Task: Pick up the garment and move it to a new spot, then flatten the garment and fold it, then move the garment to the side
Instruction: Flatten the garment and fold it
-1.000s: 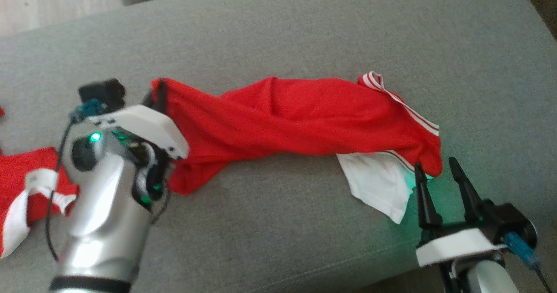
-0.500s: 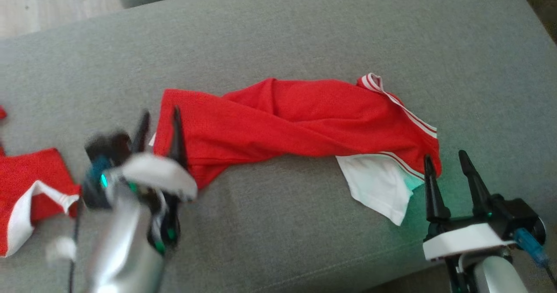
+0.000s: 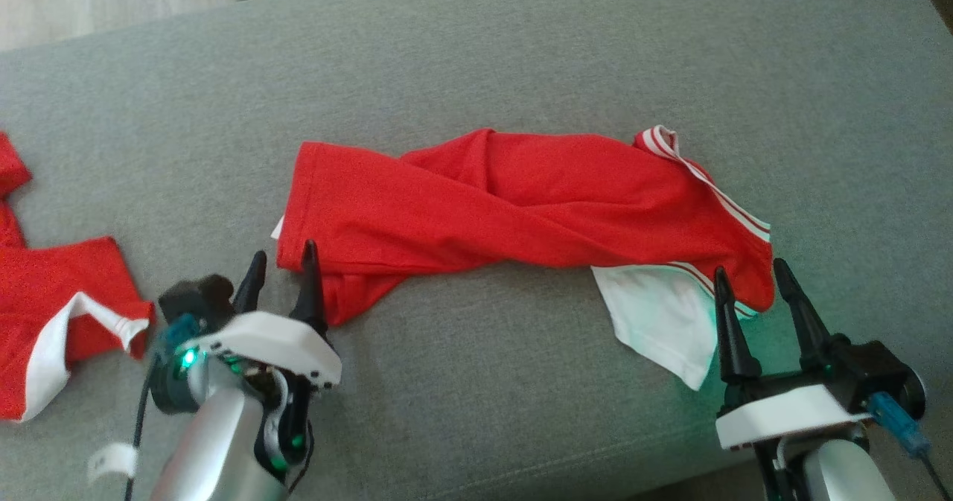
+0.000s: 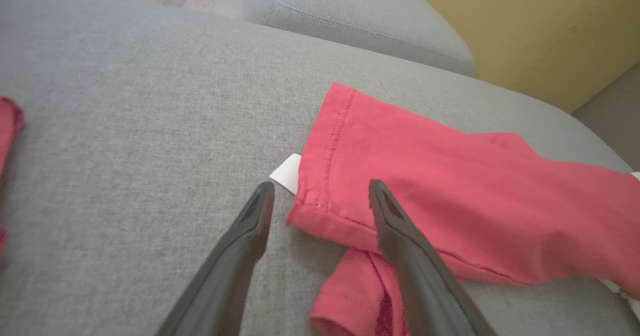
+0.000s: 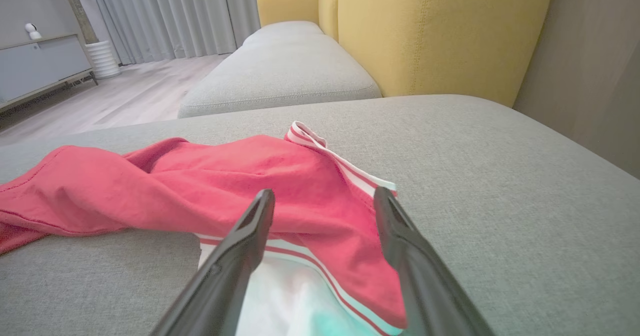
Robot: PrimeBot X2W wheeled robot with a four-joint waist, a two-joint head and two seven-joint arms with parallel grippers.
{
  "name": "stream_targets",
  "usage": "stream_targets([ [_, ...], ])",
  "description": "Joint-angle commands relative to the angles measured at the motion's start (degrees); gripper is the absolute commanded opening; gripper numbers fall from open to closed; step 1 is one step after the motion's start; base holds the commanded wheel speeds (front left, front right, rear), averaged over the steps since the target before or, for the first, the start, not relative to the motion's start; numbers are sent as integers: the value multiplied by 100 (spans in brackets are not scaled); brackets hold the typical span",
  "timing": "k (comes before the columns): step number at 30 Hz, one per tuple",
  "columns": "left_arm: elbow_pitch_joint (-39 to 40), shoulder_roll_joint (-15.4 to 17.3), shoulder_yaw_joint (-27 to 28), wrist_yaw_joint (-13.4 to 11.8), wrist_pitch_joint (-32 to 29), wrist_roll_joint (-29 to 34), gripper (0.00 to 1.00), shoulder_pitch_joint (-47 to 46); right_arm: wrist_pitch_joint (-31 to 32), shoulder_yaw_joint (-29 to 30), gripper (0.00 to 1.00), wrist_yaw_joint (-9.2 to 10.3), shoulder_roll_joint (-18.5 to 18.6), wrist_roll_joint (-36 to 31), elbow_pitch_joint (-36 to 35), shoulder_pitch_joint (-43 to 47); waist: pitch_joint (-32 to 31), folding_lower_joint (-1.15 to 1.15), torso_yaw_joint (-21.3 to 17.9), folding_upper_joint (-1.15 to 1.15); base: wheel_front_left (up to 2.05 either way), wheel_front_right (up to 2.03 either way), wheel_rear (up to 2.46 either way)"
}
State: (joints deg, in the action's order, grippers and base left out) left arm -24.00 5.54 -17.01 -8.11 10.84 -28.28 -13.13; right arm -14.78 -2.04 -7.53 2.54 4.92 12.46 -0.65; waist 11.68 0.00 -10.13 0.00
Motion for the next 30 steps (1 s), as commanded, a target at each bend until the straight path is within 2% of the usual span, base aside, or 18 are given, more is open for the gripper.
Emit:
stream_targets([
  [1, 51, 75, 230, -52, -87, -37, 100, -332, -22, -137, 100, 4, 33, -41, -172, -113, 12, 0, -47, 0, 0, 0, 0],
  [8, -473, 188, 310, -204, -497, -124, 100, -568, -22, -122, 100, 4, 33, -28, -149, -78, -8, 0, -233, 0, 0, 0, 0],
  [9, -528, 205, 309, -198, -558, -143, 89, -578, -22, -134, 100, 4, 33, -26, -145, -71, -15, 0, -255, 0, 0, 0, 0],
  [10, -566, 219, 298, -185, -613, -155, 36, -583, -22, -142, 100, 4, 33, -23, -140, -65, -18, 0, -271, 0, 0, 0, 0],
  [11, -586, 221, 285, -164, -667, -176, 9, -579, -22, -137, 100, 4, 33, -8, -137, -61, -21, 0, -283, 0, 0, 0, 0],
  [12, -583, 228, 270, -153, -702, -183, 0, -575, -22, -130, 100, 4, 33, 4, -138, -59, -23, 0, -289, 0, 0, 0, 0],
  [22, -151, 325, 55, -154, -867, -79, 0, -430, -22, -86, 100, 4, 33, 45, -142, 18, -123, 0, -130, 0, 0, 0, 0],
  [26, 434, 319, -11, -139, -939, -87, 0, -416, -22, -73, 100, 4, 33, 49, -140, 46, -183, 0, 3, 0, 0, 0, 0],
  [30, 1404, 412, -151, -168, -1205, -60, 0, -145, -22, -69, 100, 4, 33, 54, -126, 103, -276, 0, 124, 0, 0, 0, 0],
])
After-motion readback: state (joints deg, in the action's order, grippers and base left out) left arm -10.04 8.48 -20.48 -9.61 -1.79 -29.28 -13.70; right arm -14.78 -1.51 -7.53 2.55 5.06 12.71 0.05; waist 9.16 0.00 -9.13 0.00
